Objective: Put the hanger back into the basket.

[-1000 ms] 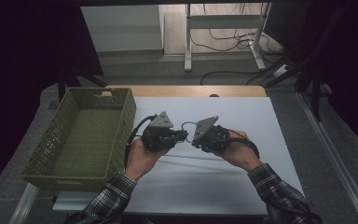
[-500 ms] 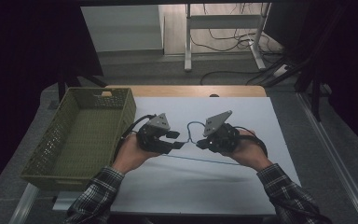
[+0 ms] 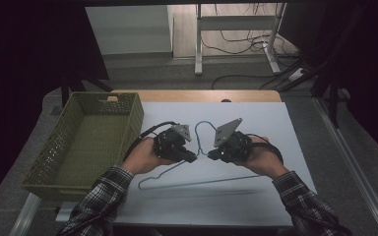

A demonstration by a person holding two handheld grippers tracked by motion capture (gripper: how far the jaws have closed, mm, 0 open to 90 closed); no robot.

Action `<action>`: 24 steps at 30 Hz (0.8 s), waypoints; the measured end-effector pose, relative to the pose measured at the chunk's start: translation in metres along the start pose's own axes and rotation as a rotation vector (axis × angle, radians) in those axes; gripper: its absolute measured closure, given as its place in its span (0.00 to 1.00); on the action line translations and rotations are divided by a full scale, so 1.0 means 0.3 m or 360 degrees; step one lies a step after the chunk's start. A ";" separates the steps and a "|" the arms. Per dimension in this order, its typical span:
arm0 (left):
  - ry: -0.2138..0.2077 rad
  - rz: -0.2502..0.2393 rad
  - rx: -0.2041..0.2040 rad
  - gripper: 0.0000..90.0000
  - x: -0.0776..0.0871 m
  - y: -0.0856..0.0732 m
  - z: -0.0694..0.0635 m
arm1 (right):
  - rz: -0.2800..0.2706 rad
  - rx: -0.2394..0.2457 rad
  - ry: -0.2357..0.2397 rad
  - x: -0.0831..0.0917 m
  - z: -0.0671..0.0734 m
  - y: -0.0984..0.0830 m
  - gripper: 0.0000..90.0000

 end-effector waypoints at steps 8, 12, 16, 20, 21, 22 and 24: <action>-0.0020 -0.0087 0.0137 0.97 0.021 0.005 0.000 | -0.0043 -0.0124 0.0008 0.022 -0.010 -0.002 0.75; 0.0030 -0.0151 0.0235 0.97 0.059 0.012 0.012 | -0.0096 -0.0209 -0.0016 0.057 -0.011 -0.002 0.56; 0.0089 -0.0202 0.0331 0.97 0.110 0.002 0.036 | -0.0148 -0.0299 -0.0001 0.091 0.016 -0.005 0.40; 0.0120 -0.0206 0.0378 0.97 0.137 -0.010 0.051 | -0.0169 -0.0360 0.0000 0.102 0.035 -0.013 0.31; 0.0142 -0.0231 0.0421 0.97 0.157 -0.015 0.061 | -0.0182 -0.0390 -0.0002 0.105 0.043 -0.020 0.27; 0.0142 -0.0231 0.0421 0.97 0.157 -0.015 0.061 | -0.0182 -0.0390 -0.0002 0.105 0.043 -0.020 0.27; 0.0173 -0.0253 0.0459 0.97 0.193 -0.027 0.077 | -0.0220 -0.0469 -0.0016 0.109 0.046 -0.036 0.21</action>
Point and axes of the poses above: each handheld gripper's, and its own axes: x roughly backward along the jaws, y roughly out of its top, z roughly to its left, the point moved 9 cm from there along -x, roughly forward along the jaws, and after that the axes turned 4 degrees about z, right-handed, at the moved point
